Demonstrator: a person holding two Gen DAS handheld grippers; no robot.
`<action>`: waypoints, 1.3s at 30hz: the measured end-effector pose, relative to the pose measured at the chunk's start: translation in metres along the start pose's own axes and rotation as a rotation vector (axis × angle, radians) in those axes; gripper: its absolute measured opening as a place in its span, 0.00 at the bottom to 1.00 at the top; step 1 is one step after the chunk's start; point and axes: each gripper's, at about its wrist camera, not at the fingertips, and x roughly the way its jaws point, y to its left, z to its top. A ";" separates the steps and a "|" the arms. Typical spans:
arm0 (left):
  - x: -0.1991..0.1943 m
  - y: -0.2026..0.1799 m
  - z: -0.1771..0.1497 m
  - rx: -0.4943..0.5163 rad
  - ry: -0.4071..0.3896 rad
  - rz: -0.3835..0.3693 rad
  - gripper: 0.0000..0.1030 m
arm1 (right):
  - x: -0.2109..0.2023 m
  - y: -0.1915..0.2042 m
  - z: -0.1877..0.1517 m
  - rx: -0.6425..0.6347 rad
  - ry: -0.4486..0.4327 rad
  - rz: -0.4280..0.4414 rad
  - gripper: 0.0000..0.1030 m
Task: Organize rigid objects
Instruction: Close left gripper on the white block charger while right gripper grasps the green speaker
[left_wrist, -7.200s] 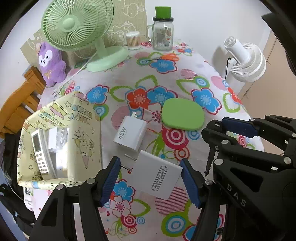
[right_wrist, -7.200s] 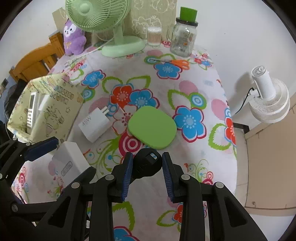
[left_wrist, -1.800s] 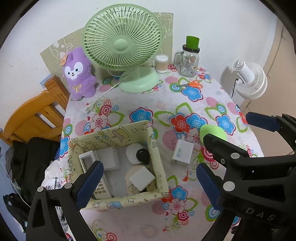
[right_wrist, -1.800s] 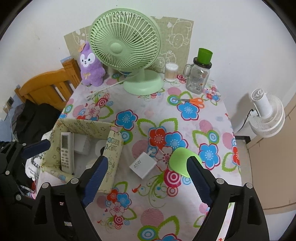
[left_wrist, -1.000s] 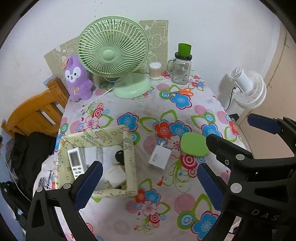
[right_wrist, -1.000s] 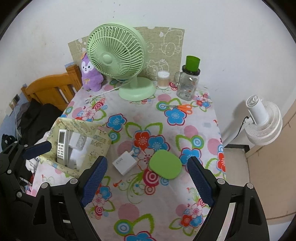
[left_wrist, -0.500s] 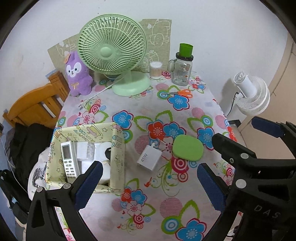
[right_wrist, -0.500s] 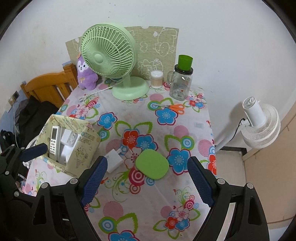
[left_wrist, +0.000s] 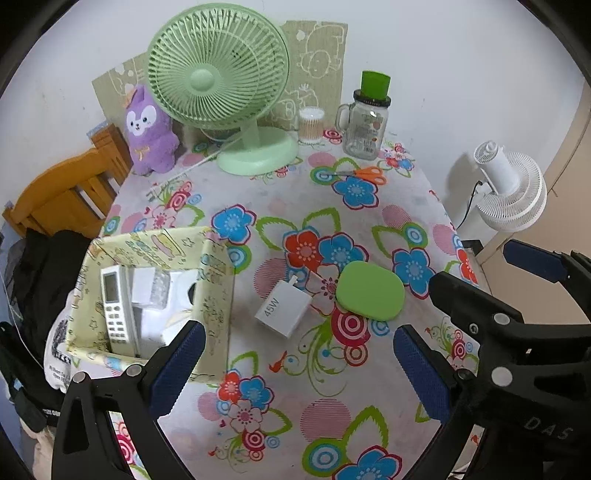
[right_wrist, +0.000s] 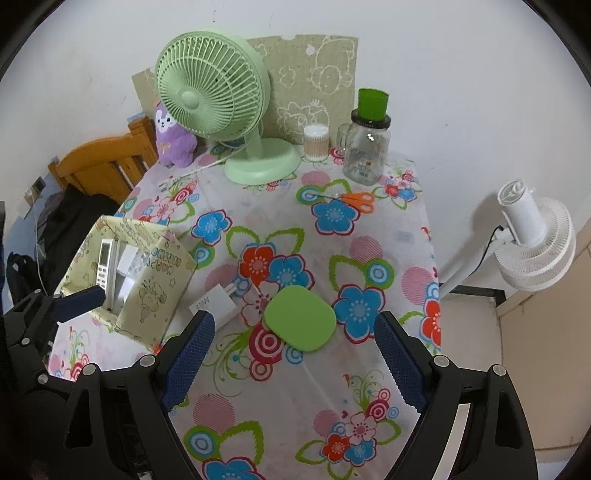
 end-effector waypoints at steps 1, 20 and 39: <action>0.004 -0.001 -0.001 0.000 0.005 -0.002 1.00 | 0.003 -0.001 -0.001 -0.005 0.003 0.002 0.87; 0.078 -0.011 -0.012 -0.008 0.077 0.051 0.99 | 0.075 -0.016 -0.014 -0.041 0.092 0.033 0.87; 0.128 -0.018 -0.010 0.105 0.078 0.137 0.96 | 0.128 -0.026 -0.022 -0.009 0.180 0.025 0.87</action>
